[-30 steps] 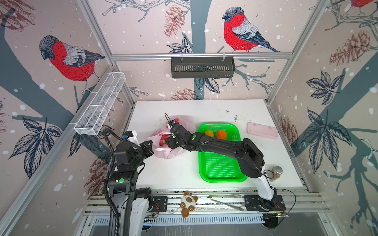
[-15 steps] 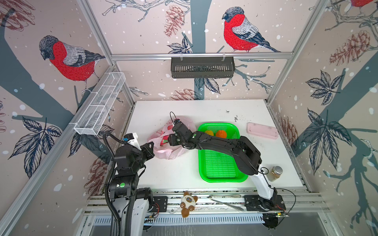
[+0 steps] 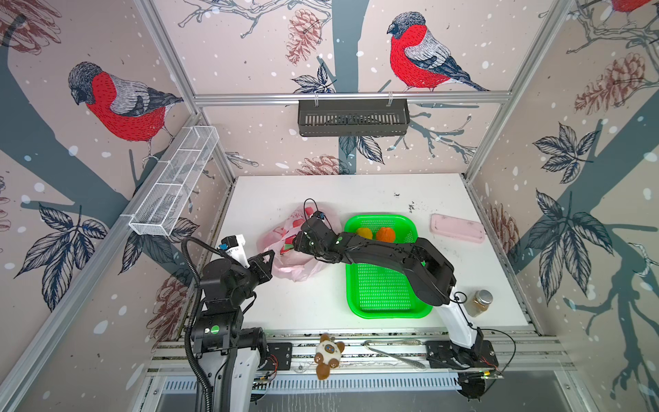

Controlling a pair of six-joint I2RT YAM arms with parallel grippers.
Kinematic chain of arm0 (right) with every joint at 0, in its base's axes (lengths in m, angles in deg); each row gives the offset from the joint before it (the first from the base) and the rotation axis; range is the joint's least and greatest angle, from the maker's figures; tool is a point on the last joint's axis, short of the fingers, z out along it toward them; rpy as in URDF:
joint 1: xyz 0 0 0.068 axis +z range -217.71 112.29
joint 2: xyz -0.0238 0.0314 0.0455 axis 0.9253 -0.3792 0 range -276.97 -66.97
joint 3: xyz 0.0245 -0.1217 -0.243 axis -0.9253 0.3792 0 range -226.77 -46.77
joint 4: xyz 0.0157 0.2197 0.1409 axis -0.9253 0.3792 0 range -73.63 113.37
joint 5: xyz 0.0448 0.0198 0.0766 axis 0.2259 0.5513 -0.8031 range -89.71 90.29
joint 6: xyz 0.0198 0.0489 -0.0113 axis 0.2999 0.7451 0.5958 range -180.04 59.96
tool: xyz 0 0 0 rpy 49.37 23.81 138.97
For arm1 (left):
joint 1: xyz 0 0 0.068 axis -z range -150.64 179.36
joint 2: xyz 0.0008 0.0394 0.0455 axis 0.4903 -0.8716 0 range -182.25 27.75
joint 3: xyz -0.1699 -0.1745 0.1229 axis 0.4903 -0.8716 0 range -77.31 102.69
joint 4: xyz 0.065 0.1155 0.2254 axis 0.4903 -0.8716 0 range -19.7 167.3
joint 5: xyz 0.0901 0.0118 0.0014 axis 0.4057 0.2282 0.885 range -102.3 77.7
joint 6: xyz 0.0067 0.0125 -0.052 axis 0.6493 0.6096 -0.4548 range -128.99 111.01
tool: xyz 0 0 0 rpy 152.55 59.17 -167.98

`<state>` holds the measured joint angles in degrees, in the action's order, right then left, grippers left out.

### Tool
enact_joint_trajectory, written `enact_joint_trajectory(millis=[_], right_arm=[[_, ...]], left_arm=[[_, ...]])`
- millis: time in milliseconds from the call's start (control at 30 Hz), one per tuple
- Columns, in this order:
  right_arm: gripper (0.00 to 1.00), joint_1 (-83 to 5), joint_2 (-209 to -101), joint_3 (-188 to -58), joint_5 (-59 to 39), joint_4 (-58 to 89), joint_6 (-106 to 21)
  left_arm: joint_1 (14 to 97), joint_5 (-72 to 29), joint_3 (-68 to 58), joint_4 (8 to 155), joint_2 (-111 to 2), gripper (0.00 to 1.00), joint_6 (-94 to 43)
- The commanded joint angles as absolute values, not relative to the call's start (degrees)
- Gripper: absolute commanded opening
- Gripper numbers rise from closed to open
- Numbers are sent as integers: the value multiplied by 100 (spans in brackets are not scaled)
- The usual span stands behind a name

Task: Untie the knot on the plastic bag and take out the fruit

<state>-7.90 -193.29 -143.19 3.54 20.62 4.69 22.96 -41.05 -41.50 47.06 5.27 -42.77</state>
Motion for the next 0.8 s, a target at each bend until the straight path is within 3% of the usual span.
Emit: enact_joint_trajectory(millis=[0, 100, 500, 767], right_arm=[[59, -781, -19464, -14424, 583, 1882, 1022], [64, -765, -19626, -14645, 643, 1928, 1172], [65, -740, -20088, -15109, 631, 1963, 1666], [72, -766, -20208, -15029, 584, 1612, 1910]], left_arm=[[2298, -4337, -4179, 4702, 562, 0, -4059], [2299, -4449, -4219, 4664, 607, 0, -3996], [2465, -4675, -4183, 4679, 654, 0, -3801], [2617, -4737, -4224, 4717, 619, 0, -3782]])
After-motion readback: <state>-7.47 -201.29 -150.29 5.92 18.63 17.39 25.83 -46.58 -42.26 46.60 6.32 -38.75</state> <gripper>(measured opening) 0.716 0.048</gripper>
